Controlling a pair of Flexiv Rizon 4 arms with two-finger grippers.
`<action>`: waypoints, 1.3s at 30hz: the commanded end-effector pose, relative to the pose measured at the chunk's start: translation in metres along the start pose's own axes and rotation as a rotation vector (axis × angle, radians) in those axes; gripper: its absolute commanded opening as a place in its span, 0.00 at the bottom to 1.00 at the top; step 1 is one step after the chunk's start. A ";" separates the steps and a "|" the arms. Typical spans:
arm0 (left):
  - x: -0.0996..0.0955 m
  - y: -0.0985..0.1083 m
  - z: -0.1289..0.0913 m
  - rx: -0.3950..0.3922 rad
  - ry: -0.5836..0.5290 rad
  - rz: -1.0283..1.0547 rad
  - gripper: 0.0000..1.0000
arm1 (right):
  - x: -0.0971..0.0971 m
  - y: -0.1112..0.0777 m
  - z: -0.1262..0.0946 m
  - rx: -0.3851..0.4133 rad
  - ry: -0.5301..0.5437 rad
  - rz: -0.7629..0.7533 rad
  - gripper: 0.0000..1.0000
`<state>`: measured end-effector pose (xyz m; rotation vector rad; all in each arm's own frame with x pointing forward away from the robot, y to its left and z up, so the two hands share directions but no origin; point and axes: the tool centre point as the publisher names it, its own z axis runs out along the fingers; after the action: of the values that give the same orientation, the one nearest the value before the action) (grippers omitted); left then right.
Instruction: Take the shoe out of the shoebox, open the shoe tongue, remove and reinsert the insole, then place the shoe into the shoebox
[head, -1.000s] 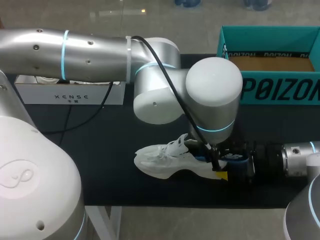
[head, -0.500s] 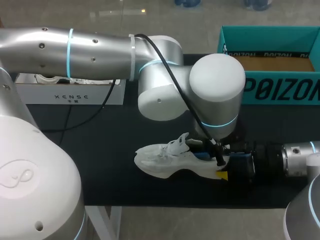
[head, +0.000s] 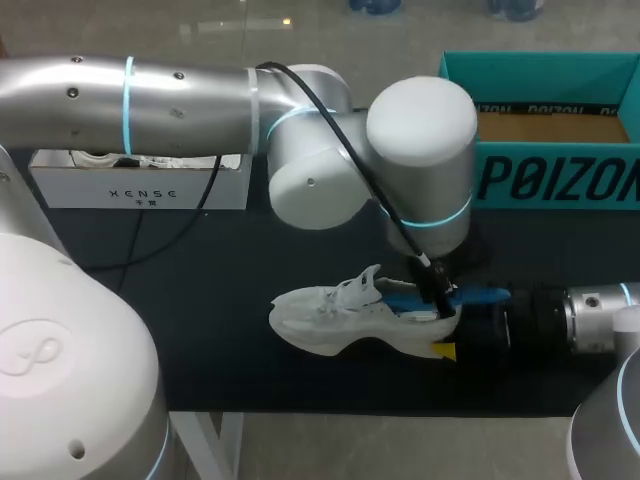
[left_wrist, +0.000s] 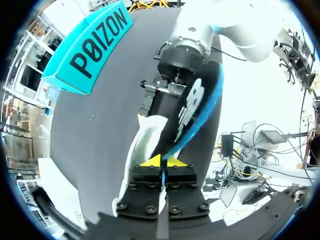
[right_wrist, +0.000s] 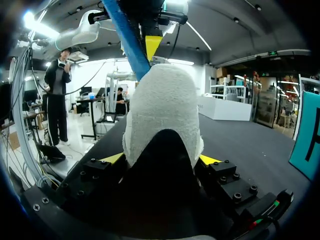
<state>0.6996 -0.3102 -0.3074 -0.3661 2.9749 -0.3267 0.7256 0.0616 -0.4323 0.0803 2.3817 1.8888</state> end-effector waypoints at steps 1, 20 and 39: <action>-0.014 -0.001 -0.050 0.051 0.065 -0.028 0.00 | 0.001 -0.001 0.003 0.003 -0.001 0.000 0.00; -0.119 -0.018 -0.143 0.225 0.397 -0.189 0.00 | 0.001 -0.001 0.003 0.003 -0.001 0.000 0.00; -0.124 -0.015 -0.149 0.249 0.381 -0.205 0.00 | 0.001 -0.001 0.003 0.003 -0.001 0.000 0.00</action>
<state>0.8003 -0.2640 -0.1470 -0.6474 3.2046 -0.8675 0.7254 0.0626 -0.4318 0.0793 2.3812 1.8893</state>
